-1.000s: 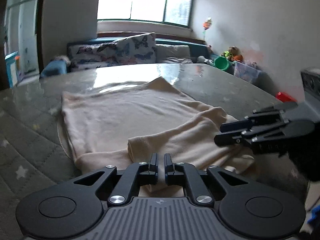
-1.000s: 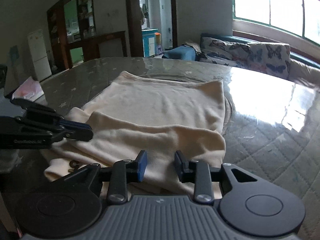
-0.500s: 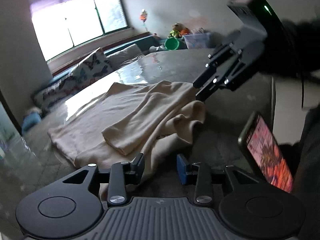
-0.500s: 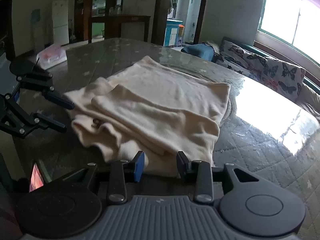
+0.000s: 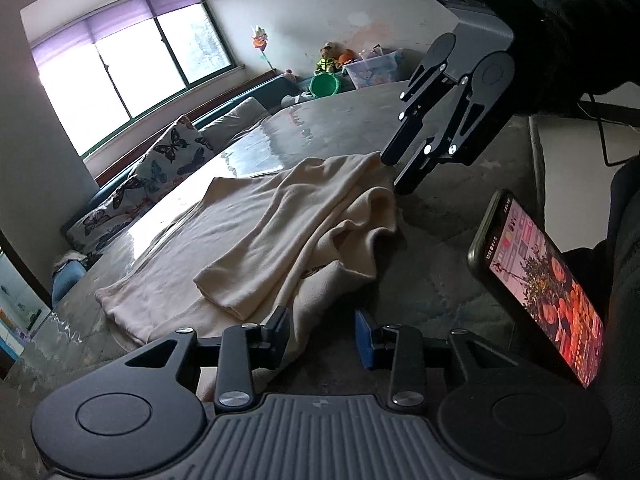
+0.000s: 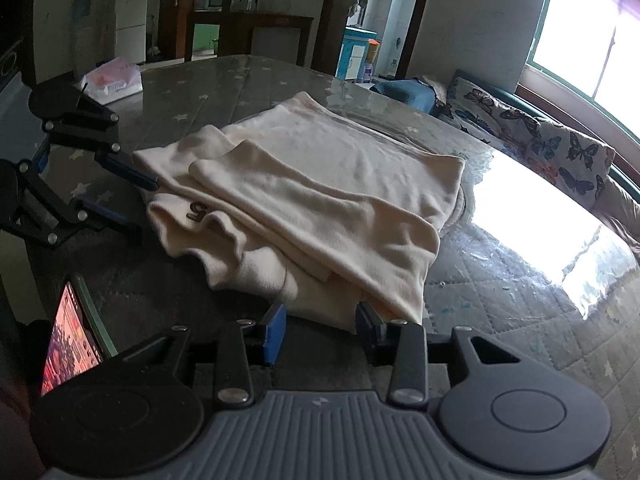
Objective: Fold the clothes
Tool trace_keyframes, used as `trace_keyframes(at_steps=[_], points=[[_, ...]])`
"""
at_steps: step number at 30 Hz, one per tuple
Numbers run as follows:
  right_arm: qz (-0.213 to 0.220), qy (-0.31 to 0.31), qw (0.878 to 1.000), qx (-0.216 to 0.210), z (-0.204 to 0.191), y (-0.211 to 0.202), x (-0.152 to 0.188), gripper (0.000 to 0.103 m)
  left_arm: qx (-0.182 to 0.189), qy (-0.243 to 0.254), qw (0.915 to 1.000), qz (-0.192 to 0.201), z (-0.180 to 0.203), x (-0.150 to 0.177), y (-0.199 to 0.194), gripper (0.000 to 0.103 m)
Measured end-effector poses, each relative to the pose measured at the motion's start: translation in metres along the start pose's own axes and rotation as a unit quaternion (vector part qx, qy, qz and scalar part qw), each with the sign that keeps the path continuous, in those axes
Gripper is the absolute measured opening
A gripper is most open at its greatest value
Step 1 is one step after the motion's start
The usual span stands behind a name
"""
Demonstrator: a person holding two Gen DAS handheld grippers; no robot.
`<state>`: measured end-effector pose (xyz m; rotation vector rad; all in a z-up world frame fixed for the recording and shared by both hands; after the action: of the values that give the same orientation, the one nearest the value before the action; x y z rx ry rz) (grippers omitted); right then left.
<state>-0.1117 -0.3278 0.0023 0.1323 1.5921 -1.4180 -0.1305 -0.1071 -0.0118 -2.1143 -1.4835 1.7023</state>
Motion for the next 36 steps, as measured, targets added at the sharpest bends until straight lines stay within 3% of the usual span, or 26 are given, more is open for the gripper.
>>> trace_keyframes(at_steps=[2,6,8,14,18,36], points=[[-0.001,-0.002,1.0,-0.001,0.0,0.001,0.001,0.04,0.001,0.005,1.0,0.003,0.001,-0.002,0.003,0.036],[0.0,-0.006,1.0,-0.002,-0.002,0.0,0.001,0.04,-0.002,0.004,1.0,0.007,0.001,-0.005,0.009,0.013],[-0.001,-0.01,1.0,-0.001,-0.002,-0.001,0.001,0.04,-0.007,-0.005,0.9999,0.011,-0.002,-0.007,0.01,0.01],[-0.001,-0.025,1.0,-0.001,-0.003,-0.002,0.0,0.041,-0.017,-0.057,0.998,0.023,-0.022,-0.015,0.007,0.009],[0.001,-0.052,0.999,0.002,-0.01,0.001,-0.001,0.048,-0.018,-0.08,0.9962,0.027,-0.034,-0.02,0.009,0.009],[0.013,-0.101,0.995,-0.023,-0.025,0.017,-0.012,0.048,-0.027,-0.128,0.9911,0.024,-0.063,-0.029,0.023,0.008]])
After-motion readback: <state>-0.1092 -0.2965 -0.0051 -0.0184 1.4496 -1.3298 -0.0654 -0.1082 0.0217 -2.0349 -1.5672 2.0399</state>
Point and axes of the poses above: each gripper's, at about its wrist camera, not at the fingertips, and y roughly the way its jaws point, z to its right, x to its underside, the point moved 3 cm from there along y, roughly the way its jaws point, and after that the axes turned 2 degrees about -x, right-handed, at the moved point
